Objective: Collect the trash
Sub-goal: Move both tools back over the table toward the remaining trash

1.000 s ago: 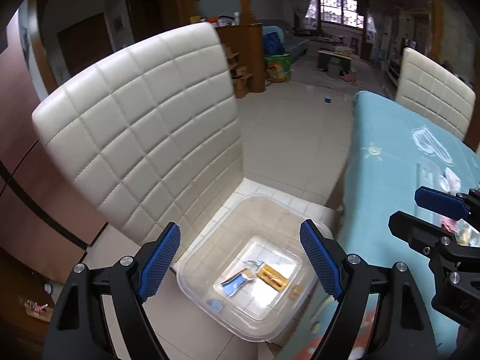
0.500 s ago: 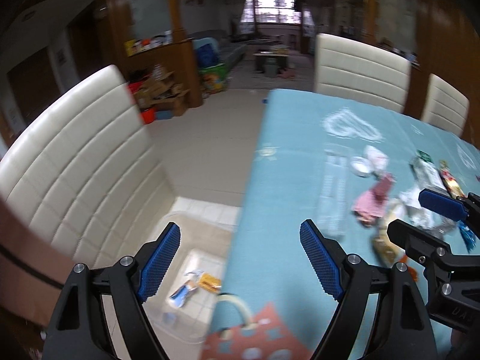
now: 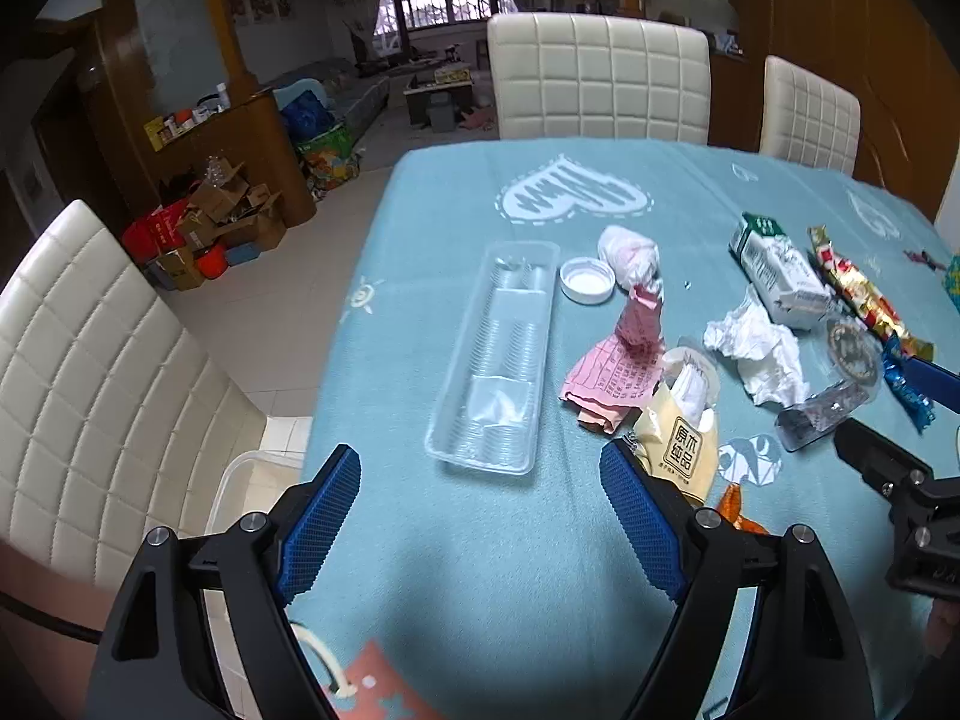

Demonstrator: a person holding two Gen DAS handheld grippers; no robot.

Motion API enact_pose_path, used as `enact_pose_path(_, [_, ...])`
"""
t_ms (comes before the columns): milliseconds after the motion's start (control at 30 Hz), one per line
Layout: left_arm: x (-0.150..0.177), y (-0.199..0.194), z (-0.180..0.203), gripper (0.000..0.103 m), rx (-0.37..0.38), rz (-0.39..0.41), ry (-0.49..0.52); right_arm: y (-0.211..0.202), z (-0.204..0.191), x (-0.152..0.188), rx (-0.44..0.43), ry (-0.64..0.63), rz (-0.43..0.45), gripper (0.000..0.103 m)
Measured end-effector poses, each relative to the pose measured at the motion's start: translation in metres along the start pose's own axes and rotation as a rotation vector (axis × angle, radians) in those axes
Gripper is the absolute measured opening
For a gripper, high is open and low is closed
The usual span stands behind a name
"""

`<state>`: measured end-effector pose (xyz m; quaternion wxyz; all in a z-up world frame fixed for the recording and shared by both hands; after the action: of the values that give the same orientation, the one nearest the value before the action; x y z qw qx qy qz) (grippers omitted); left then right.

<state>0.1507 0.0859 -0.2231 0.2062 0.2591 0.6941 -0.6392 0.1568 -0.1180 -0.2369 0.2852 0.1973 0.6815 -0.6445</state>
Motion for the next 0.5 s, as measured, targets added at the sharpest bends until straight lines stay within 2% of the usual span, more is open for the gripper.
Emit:
enact_pose_path(167, [0.000, 0.021, 0.003, 0.080, -0.005, -0.035, 0.022, 0.019, 0.014, 0.008, 0.022, 0.043, -0.033, 0.098])
enact_pose_path(500, [0.003, 0.057, -0.003, 0.080, -0.016, -0.095, 0.030, 0.050, 0.012, 0.009, 0.033, 0.048, -0.074, 0.098])
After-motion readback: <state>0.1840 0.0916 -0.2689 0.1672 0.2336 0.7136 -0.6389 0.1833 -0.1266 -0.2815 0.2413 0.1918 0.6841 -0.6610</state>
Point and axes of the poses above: each gripper's, at about its wrist camera, not at the fingertips, and y roughly the way its jaws point, z to its right, x to its underside, the point moved 7 cm from there along y, roughly the way its jaws point, and after that the axes turned 2 degrees about x, right-handed, at the moved point
